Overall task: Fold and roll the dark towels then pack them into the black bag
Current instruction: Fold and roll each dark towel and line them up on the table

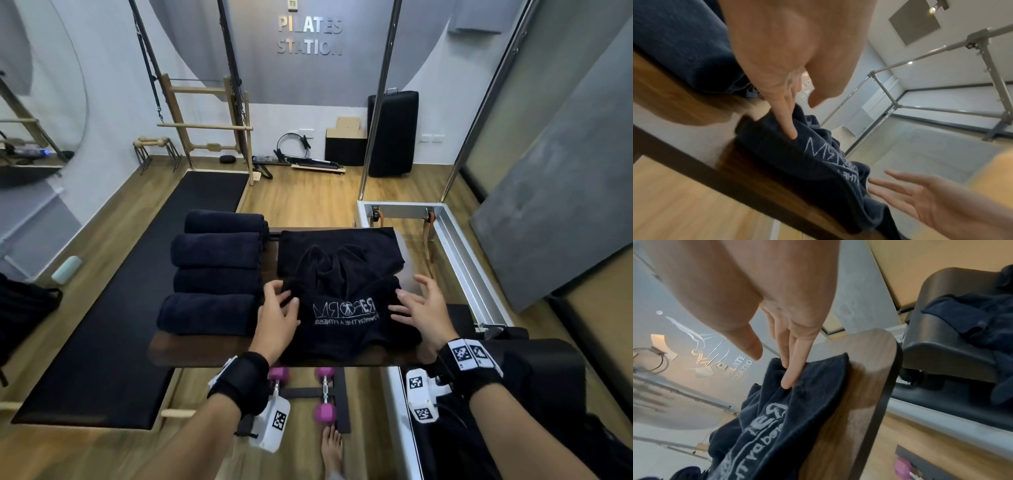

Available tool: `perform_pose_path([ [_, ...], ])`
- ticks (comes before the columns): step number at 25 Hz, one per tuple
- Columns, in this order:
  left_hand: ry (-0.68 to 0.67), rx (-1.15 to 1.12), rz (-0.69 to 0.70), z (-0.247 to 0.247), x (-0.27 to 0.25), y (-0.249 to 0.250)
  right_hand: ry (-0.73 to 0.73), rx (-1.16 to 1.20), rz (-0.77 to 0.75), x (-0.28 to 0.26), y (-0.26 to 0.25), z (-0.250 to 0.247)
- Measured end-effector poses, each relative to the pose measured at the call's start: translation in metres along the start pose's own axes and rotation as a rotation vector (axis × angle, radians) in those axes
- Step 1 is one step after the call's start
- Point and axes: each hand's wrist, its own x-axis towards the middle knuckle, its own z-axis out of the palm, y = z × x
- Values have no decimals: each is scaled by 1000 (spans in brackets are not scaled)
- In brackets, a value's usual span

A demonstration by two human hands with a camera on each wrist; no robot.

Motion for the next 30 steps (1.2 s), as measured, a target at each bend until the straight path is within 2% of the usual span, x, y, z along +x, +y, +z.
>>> perform_pose_path([
  [2,-96,180,64,0,-8,-10,-34,-158,-71,-6,7,-1],
  [5,-148,540,252,-3,-24,-30,-33,-573,-254,-18,27,-5],
  [7,-218,705,314,-6,-35,-37,-76,-734,-334,-27,38,-6],
  [10,-254,744,301,-11,-42,-36,-122,-849,-377,-35,48,-8],
  [14,-366,803,236,-21,-46,-28,-190,-853,-356,-45,52,-14],
  [17,-401,871,261,-26,-46,-28,-255,-896,-357,-50,54,-20],
  [21,-333,744,313,-31,-45,-24,-254,-928,-370,-52,57,-26],
  [24,-163,603,372,-33,-45,-17,-221,-949,-378,-51,60,-34],
  [27,12,524,443,-33,-38,-10,-128,-931,-446,-49,63,-43],
  [30,106,477,475,-28,-23,-1,-4,-804,-530,-38,54,-48],
])
